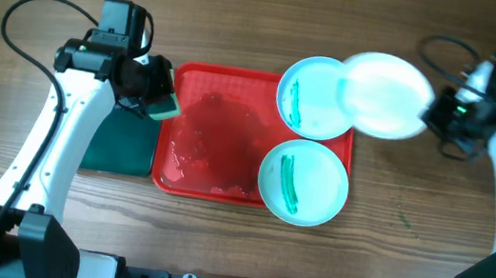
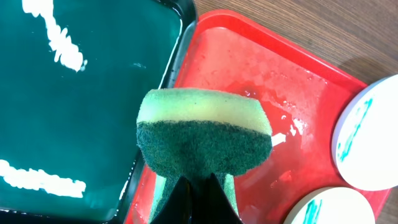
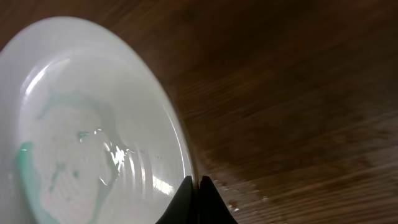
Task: Clean dirty plates on tray and stack at the side
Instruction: 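Lift the cleaned plate with the right gripper and place it right of the tray, then grasp the lower-right plate's rim with the right gripper and pull it left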
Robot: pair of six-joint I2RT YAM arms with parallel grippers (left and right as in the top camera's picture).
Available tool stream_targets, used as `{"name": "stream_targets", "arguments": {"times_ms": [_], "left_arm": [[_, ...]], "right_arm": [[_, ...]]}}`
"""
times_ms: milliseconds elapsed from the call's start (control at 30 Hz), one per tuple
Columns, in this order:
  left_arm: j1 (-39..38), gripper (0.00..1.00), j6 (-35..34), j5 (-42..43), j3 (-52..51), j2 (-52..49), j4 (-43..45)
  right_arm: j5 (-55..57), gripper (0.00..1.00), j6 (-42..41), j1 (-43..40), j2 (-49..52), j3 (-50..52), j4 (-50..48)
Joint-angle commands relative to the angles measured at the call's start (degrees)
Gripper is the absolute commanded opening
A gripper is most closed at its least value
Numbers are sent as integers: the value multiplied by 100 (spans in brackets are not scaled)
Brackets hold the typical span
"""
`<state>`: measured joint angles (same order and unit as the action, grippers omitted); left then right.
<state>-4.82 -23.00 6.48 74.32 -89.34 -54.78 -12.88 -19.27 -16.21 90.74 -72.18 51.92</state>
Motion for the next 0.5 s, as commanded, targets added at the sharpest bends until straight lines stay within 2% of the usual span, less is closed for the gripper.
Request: {"name": "stream_targets", "arguments": {"times_ms": [0, 67, 167, 200, 233, 267, 367, 467], "left_arm": [[-28, 4, -35, -11, 26, -52, 37], [-28, 4, -35, -11, 26, -149, 37], [-28, 4, -35, -9, 26, -219, 39], [-28, 4, -35, -9, 26, -219, 42], [-28, 4, -35, -9, 26, -219, 42], [-28, 4, -35, -11, 26, -219, 39], [-31, 4, -37, -7, 26, -219, 85], [-33, 4, -37, -7, 26, -219, 125]], "right_arm": [[590, 4, -39, -754, -96, 693, -372], [658, 4, -37, -1161, -96, 1427, -1078], [656, 5, 94, -1189, -96, 2232, -2044], [658, 16, 118, -1189, -96, 2391, -2210], [654, 31, 118, -1189, -96, 2463, -2258], [481, 45, 131, -1189, -96, 2455, -2190], [-734, 48, 726, -1169, -142, 1803, -1233], [-1158, 48, 1167, -612, -385, 1113, -142]]}}
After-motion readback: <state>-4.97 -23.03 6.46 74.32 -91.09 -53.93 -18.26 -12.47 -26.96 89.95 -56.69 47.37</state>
